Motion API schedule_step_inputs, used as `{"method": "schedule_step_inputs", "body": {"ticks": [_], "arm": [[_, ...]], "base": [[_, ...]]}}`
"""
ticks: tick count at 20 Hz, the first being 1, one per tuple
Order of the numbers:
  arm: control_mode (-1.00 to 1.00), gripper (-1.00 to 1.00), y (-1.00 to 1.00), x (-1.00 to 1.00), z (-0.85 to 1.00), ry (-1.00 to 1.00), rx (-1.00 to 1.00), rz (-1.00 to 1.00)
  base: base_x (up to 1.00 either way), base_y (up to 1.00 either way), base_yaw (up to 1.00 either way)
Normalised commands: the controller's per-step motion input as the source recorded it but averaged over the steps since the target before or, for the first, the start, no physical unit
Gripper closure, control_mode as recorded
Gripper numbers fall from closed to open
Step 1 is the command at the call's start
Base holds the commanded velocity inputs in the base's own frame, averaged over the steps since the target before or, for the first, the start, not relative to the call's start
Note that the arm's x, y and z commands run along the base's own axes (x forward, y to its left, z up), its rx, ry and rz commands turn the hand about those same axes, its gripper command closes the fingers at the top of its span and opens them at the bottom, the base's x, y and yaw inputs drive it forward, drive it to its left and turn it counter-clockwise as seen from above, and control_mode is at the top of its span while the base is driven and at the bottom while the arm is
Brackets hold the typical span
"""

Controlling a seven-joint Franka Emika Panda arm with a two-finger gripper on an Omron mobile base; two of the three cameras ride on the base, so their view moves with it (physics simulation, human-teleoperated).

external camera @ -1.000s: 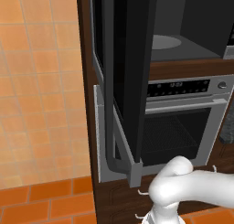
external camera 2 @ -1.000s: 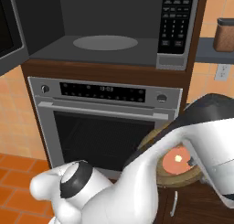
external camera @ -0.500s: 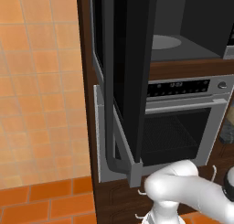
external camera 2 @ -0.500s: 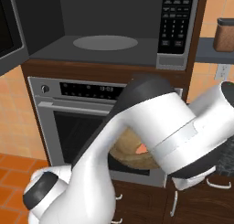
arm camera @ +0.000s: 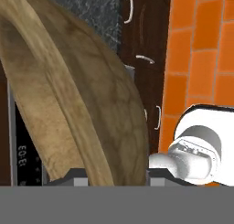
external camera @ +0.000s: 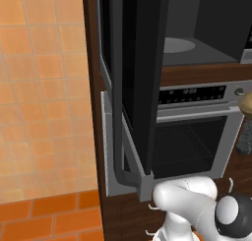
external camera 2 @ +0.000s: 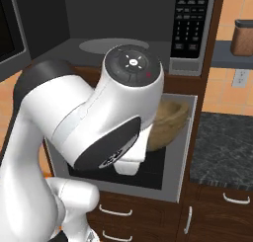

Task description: Open the microwave, place the bowl with waffle inside the microwave, then close the microwave door and turn it on.

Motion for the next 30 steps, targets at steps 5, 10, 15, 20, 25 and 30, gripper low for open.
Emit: {"method": "schedule_step_inputs", "body": {"ticks": [5, 10, 15, 20, 25, 30], "arm": [[-1.0, 1.0, 0.97, 0.01, 0.36, -0.11, 0.13, -0.29], [-1.0, 1.0, 0.74, 0.0, 0.44, -0.21, 0.2, -0.07], [-1.0, 1.0, 0.49, 0.14, 0.38, -0.14, 0.21, 0.04], [-1.0, 1.0, 0.52, 0.53, 0.31, -0.02, 0.11, 0.21], [-1.0, 1.0, 0.3, 0.81, 0.08, -0.13, 0.02, 0.19], [-1.0, 1.0, 0.12, 0.87, 0.01, -0.18, 0.0, 0.14]], "base": [[0.0, 0.0, 0.0], [0.0, 0.0, 0.0], [0.0, 0.0, 0.0], [0.0, 0.0, 0.0], [0.0, 0.0, 0.0], [0.0, 0.0, 0.0]]}}
